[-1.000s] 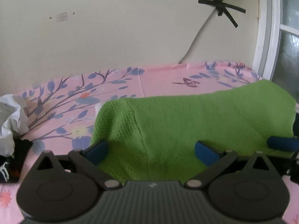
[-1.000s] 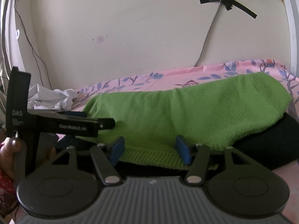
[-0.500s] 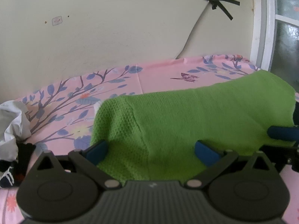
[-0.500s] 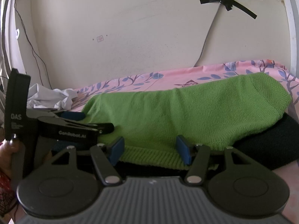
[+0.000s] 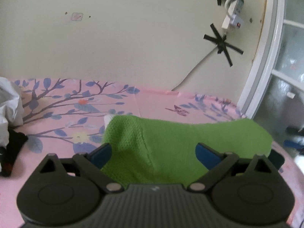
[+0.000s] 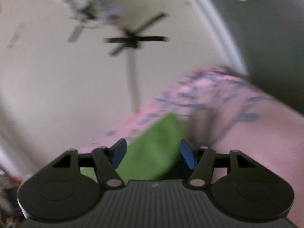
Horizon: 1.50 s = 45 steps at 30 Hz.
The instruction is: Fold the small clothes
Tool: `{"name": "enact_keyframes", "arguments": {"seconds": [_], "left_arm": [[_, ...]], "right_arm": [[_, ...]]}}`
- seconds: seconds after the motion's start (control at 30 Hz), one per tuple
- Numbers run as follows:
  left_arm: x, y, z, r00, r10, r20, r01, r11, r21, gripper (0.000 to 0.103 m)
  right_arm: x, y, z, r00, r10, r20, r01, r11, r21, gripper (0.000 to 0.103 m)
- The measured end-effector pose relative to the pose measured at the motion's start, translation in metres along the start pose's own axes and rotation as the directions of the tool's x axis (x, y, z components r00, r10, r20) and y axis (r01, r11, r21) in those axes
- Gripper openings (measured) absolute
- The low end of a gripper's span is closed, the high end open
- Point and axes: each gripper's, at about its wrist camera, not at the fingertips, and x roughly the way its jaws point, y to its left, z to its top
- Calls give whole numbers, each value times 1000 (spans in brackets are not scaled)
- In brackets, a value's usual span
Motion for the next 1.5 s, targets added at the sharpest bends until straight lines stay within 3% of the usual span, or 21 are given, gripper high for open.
{"name": "enact_keyframes", "arguments": {"seconds": [0.1,0.17,0.2,0.27,0.3,0.33,0.4,0.5,0.63,0.7,0.8,0.87,0.97,1.0,1.1,1.13,1.2,1.27,1.37,1.43,1.5], "left_arm": [[-2,2,0,998,-64,7,64,998,-29,91],[-1,1,0,995,-96,-2,95,995,-36,76],[1,1,-1,994,-105,-9,104,994,-35,71],[6,-1,-2,992,-116,-41,115,993,-35,47],[10,-2,-2,991,-119,-63,117,992,-36,43],[12,-2,-3,991,-110,-72,108,994,-34,40],[15,-4,-4,992,-90,-84,88,996,-26,37],[16,-7,-5,994,-67,-87,67,998,-2,36],[10,-1,-4,993,-100,-69,98,995,-31,36],[1,10,2,988,-149,-33,145,985,-97,37],[-30,34,14,979,-174,103,191,961,-201,41],[-56,51,20,971,-147,187,188,956,-224,49],[-81,74,16,966,-53,254,107,973,-204,64],[-83,82,12,965,-38,259,95,973,-211,65],[-74,99,0,975,-45,219,106,956,-274,66],[-67,102,1,981,-44,189,97,954,-282,66],[-59,98,2,983,-57,174,102,961,-257,68],[-52,92,1,986,-64,154,99,968,-232,70],[-44,82,0,992,-52,115,74,977,-199,70],[-41,79,-2,994,-58,92,75,978,-193,70],[-38,76,-2,994,-75,82,90,977,-193,72]], "right_arm": [[19,-12,2,998,-26,-63,24,999,-29,57],[35,-18,0,993,-45,-106,43,999,-20,58],[43,-20,-3,990,-25,-139,26,1000,7,56],[51,-16,-9,989,13,-144,-11,1000,15,55],[55,-13,-10,987,41,-157,-40,999,11,58],[59,-8,-12,985,49,-163,-48,999,12,49],[68,-2,-12,978,63,-199,-56,998,42,35],[59,20,-2,979,110,-174,-105,994,40,29],[31,93,9,975,186,-125,-205,966,-155,27],[24,140,5,968,209,-137,-241,926,-290,27],[24,206,-20,955,225,-193,-291,831,-474,27],[33,245,-47,945,211,-249,-321,738,-593,26],[58,287,-101,927,158,-340,-364,597,-715,26],[69,296,-120,918,136,-371,-380,560,-736,26],[104,307,-165,899,60,-433,-402,502,-766,28],[102,308,-174,908,88,-410,-400,470,-787,38],[96,310,-178,897,100,-431,-430,427,-795,55],[87,304,-168,870,133,-475,-481,443,-757,56],[67,288,-140,825,213,-524,-549,524,-651,53],[51,274,-116,817,288,-500,-564,581,-587,51],[39,260,-95,835,338,-434,-542,642,-542,50]]}}
